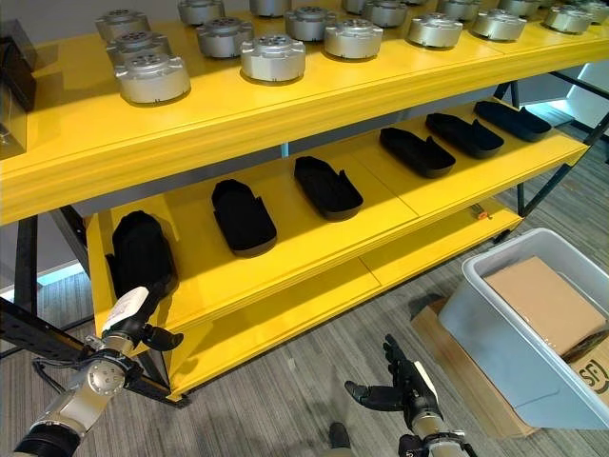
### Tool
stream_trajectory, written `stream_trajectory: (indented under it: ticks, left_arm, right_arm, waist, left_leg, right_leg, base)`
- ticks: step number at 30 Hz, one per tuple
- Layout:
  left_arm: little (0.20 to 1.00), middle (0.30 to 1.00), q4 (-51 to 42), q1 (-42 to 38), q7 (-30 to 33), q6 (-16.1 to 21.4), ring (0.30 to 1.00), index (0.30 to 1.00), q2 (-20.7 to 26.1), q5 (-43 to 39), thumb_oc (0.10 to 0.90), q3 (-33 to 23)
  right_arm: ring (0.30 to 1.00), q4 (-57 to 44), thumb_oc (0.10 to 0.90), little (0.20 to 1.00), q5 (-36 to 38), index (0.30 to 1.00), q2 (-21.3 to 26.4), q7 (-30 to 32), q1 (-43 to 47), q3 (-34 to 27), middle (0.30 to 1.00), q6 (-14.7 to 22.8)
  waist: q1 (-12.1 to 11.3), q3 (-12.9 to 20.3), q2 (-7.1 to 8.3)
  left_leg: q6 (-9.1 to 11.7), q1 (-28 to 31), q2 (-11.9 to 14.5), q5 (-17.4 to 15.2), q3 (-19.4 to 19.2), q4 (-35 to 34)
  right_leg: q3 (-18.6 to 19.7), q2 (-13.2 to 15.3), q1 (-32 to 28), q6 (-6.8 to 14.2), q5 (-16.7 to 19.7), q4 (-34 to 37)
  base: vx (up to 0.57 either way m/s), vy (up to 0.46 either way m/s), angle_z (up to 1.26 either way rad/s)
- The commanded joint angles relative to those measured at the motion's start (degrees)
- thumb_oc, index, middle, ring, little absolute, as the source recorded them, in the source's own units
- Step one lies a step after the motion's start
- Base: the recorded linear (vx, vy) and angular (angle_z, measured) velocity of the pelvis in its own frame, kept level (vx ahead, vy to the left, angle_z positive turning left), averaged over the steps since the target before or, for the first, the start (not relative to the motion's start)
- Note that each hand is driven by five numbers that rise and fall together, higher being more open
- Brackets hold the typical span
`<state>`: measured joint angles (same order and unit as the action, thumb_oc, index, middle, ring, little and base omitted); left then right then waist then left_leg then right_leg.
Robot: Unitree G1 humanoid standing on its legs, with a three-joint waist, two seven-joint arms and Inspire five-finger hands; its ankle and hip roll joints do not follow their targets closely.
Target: Move parts from the plastic box to the shelf.
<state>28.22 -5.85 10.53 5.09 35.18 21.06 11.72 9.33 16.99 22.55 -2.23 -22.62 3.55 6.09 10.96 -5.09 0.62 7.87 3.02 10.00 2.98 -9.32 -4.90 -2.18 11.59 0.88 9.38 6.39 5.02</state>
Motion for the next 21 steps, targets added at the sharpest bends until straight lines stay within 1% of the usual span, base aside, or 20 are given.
stream_trajectory:
  ticks: [1,13,21]
  left_arm:
    - [1.000,1.000,3.38,-8.06,1.95,1.00,1.000,1.000,2.85,0.65,0.900,-1.44]
    - [1.000,1.000,6.36,-9.67,1.48,0.25,1.000,1.000,2.30,1.00,0.900,-0.55]
    - [1.000,1.000,10.60,-11.81,1.51,-0.49,1.000,1.000,1.81,1.23,0.900,0.58]
  right_arm:
    - [1.000,-4.54,0.900,1.000,2.19,1.000,1.99,1.14,2.85,-3.10,1.000,5.59]
    - [1.000,-4.36,0.900,1.000,2.01,1.000,2.12,1.18,2.73,-2.95,1.000,5.22]
    - [1.000,-4.35,0.900,1.000,2.32,1.000,2.09,1.17,2.42,-2.64,1.000,5.02]
  waist:
    - [0.34,-0.60,0.06]
    - [0.59,-0.60,0.13]
    - [0.94,-0.44,0.25]
  left_leg:
    - [-0.63,2.26,2.65,-3.53,-1.22,1.54]
    - [-0.64,2.50,2.49,-3.55,-1.27,1.39]
    - [-0.59,2.75,2.54,-3.48,-1.61,1.20]
  right_leg:
    - [-1.07,2.06,-3.95,1.17,-6.81,-2.78]
    - [-0.91,1.94,-3.99,1.11,-6.78,-2.72]
    - [-0.67,1.91,-3.96,1.15,-6.68,-2.59]
  base:
    - [0.00,0.000,0.00]
    - [0.00,0.000,0.00]
    - [0.00,0.000,0.00]
